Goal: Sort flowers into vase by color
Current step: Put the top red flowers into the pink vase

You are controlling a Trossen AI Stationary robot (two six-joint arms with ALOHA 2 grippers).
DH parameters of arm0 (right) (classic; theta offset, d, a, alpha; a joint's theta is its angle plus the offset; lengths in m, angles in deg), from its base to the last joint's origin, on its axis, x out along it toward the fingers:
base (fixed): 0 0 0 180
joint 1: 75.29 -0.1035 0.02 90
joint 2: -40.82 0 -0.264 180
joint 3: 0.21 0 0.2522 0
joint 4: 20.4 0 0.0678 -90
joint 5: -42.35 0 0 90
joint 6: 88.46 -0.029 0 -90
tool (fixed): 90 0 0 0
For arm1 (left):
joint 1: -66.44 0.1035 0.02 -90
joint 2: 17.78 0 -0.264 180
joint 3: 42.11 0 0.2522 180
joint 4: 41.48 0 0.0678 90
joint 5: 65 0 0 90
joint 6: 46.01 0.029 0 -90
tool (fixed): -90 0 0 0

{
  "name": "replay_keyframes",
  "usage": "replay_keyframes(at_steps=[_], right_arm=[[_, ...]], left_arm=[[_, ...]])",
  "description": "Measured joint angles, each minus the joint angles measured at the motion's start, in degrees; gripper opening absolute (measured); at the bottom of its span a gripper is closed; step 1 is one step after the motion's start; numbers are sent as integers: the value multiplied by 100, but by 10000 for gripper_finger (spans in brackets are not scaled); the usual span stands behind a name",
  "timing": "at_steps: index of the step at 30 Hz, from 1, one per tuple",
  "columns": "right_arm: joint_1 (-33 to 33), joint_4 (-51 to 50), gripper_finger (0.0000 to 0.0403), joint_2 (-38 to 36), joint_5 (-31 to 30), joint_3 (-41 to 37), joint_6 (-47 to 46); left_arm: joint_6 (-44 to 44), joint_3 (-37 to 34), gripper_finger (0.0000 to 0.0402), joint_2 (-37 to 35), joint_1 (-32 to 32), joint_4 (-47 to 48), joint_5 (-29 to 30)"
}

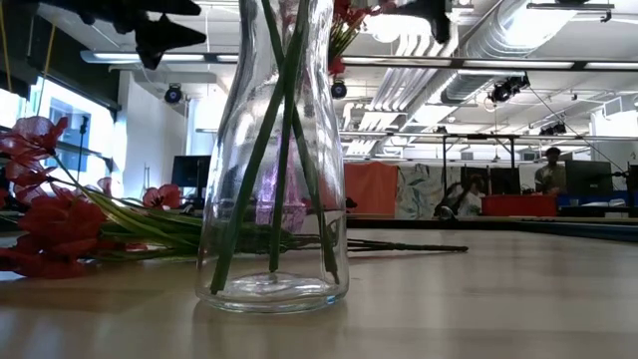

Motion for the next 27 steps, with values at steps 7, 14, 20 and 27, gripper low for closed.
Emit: replay_keyframes(at_steps=[7, 14, 20, 27], right_arm=[[-1002, 1936, 17, 340, -972, 9, 102], [-2017, 1869, 2, 548, -3273, 153, 687], [-1676, 2440, 1, 994, -3515, 153, 389], [-1402, 2487, 0, 1644, -2941, 155, -192]], left_arm=[[181, -121, 177, -578, -11, -82, 15], [225, -116, 169, -834, -11, 28, 201], [519, -116, 169, -834, -7, -313, 519], [372, -116, 169, -832, -7, -564, 885]])
